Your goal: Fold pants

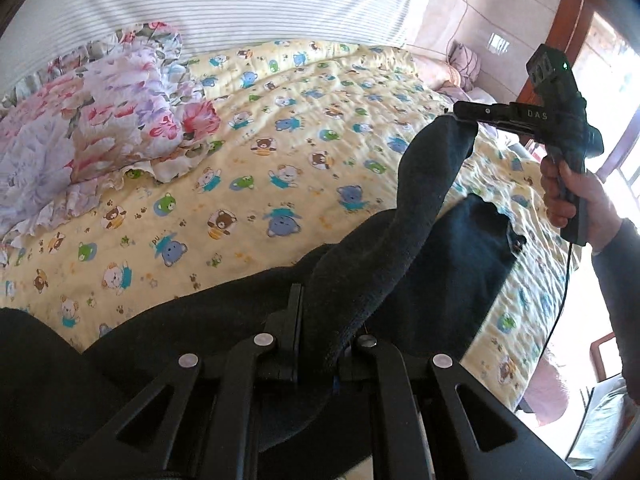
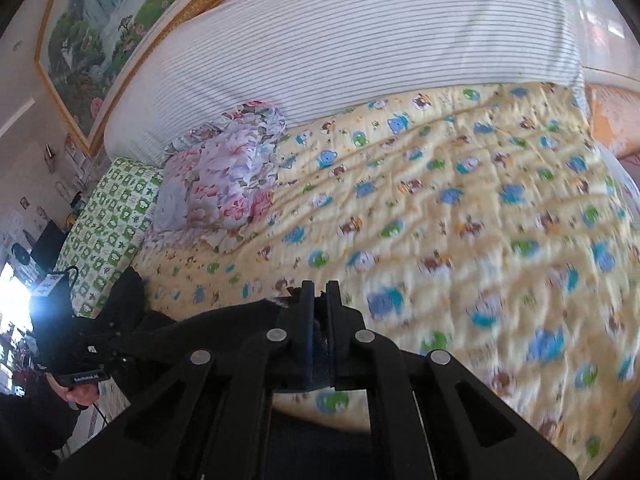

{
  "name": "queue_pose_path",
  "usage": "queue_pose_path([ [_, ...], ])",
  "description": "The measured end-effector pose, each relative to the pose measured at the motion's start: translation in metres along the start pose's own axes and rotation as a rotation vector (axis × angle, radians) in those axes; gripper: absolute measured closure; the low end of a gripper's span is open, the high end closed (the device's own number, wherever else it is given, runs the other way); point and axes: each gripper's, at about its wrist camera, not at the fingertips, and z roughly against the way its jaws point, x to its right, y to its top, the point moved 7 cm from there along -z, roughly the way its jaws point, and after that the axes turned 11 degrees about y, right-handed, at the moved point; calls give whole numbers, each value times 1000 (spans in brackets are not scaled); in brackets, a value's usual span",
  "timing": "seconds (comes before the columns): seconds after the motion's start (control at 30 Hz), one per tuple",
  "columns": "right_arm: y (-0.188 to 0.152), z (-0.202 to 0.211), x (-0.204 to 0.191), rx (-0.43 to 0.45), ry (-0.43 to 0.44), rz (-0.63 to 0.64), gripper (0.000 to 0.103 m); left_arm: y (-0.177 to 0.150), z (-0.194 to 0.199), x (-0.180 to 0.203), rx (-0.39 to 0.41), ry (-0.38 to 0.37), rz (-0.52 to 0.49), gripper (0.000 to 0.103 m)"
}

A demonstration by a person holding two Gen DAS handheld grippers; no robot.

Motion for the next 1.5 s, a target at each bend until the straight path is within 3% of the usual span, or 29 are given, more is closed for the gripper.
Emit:
queue_pose_path([
  [0.37, -61, 50, -1, 108, 32, -41, 97, -36, 14, 33, 64, 86, -75, 93],
  [0.67, -120, 61, 13, 122, -31, -125, 97, -66, -4, 48, 39, 50, -111, 93],
  [0.77, -139, 51, 21, 73, -77, -149, 97, -71, -11, 52, 33, 67, -126, 86],
  [0.83, -145, 46, 22, 49, -105, -150, 96, -72, -11, 54, 30, 59, -126, 73],
  [0.93, -142, 52, 16, 65, -161, -146, 80, -73, -3, 52, 43, 49, -109, 58],
  [1.0, -140, 61, 10, 80, -226, -132, 36, -74, 6, 47, 57, 46, -83, 53],
  [1.2, -135, 77, -37, 173, -172, -54, 34, -78, 29, 23, 86, 48, 11, 50],
  [1.5, -136, 25, -103, 104, -33, 13, 34, -88, 62, -58, 129, 127, 200, 50],
])
